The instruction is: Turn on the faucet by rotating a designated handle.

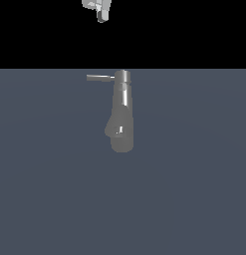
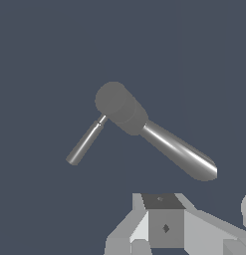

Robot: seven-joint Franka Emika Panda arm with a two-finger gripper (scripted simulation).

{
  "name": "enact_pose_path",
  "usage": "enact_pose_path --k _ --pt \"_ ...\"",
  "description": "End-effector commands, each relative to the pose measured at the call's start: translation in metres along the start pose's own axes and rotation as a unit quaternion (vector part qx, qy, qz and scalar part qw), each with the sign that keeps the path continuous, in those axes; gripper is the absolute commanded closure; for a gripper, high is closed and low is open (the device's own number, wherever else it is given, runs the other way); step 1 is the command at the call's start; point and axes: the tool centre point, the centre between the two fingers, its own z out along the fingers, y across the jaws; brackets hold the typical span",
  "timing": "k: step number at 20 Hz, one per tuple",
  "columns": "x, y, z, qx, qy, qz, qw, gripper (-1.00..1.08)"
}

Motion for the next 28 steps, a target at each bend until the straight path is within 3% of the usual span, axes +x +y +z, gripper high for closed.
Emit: enact_pose_path --k 1,9,17,28 --pt "0.005 -0.015 0.013 -0.002 -0.001 0.031 0.9995 1.08" --pt "0.017 -0.059 0.059 -0.009 0.0 0.127 0.9919 1.08" --pt "0.025 -0.097 0.112 -0.017 0.004 0.219 0.9757 1.08" --pt "0.028 -0.125 0.16 -0.022 0.009 0.292 0.9562 1.08"
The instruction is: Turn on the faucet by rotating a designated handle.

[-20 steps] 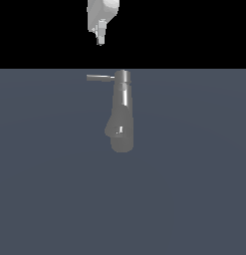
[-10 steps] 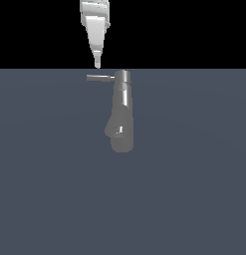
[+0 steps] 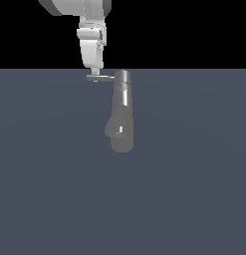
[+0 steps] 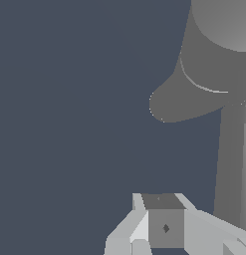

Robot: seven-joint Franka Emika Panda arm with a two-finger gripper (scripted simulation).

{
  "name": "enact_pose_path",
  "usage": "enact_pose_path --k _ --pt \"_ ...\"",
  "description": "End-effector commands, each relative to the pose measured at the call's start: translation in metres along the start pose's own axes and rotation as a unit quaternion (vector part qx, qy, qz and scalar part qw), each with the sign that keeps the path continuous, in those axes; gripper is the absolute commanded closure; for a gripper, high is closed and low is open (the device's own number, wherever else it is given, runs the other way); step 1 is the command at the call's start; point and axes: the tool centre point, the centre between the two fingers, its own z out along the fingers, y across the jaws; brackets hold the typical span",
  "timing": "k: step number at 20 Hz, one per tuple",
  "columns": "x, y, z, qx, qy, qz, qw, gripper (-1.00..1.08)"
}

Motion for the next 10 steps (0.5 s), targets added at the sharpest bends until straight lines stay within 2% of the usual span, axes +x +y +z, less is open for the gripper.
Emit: enact_pose_path --k 1,10 --pt "-0.0018 -0.0037 0.0063 0.0 0.001 0.011 0.9999 1.08" --pt "-0.0032 -0.0058 0.0114 -0.001 0.002 0.018 0.9998 1.08"
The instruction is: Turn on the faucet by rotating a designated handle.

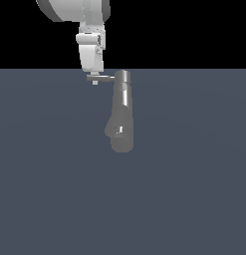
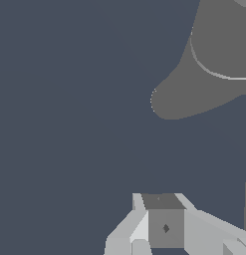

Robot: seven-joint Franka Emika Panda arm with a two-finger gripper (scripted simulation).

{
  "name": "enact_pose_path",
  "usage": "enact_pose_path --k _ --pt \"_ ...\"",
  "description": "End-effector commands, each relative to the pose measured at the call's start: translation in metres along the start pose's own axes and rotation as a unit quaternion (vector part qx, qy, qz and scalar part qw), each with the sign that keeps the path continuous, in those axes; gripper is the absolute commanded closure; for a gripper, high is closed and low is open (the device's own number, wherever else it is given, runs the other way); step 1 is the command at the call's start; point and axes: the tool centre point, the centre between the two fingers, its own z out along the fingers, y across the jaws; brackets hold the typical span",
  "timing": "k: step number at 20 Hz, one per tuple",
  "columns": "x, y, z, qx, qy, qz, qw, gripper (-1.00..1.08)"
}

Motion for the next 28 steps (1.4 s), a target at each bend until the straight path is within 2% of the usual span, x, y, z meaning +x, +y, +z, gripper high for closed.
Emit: enact_pose_path --k 1,28 --pt "0.0 0.002 -0.001 0.0 0.0 0.0 1.0 1.08" --pt "-0.002 0.077 -0.032 0.0 0.0 0.0 1.0 1.08"
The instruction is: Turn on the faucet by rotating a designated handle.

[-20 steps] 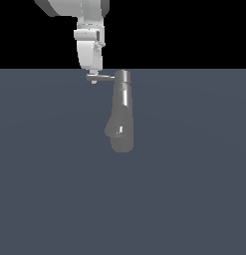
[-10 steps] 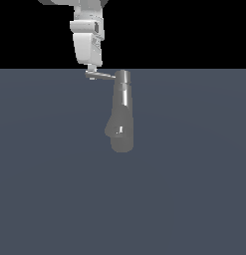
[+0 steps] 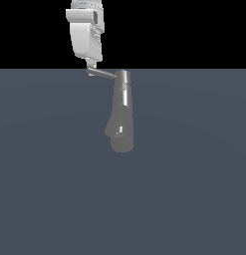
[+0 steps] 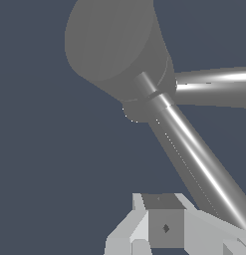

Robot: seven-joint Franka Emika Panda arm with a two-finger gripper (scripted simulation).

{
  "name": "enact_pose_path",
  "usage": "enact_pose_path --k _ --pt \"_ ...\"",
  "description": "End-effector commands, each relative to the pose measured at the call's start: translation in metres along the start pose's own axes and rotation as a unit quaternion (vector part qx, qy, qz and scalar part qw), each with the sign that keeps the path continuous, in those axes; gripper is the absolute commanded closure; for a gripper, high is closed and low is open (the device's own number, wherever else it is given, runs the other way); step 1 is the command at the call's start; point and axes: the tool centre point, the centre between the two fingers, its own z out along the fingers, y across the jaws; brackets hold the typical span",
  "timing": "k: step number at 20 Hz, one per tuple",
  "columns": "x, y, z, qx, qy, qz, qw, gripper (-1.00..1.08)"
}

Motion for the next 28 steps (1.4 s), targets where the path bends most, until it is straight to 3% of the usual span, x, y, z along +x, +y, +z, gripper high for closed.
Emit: enact_pose_path --k 1,3,28 --pt "-0.008 0.013 0.0 -0.006 0.0 -0.006 1.0 1.08" --pt "0.0 0.005 -0.003 0.001 0.0 0.0 1.0 1.08" --pt "0.056 0.074 -0.027 -0.006 0.0 -0.006 1.0 1.08"
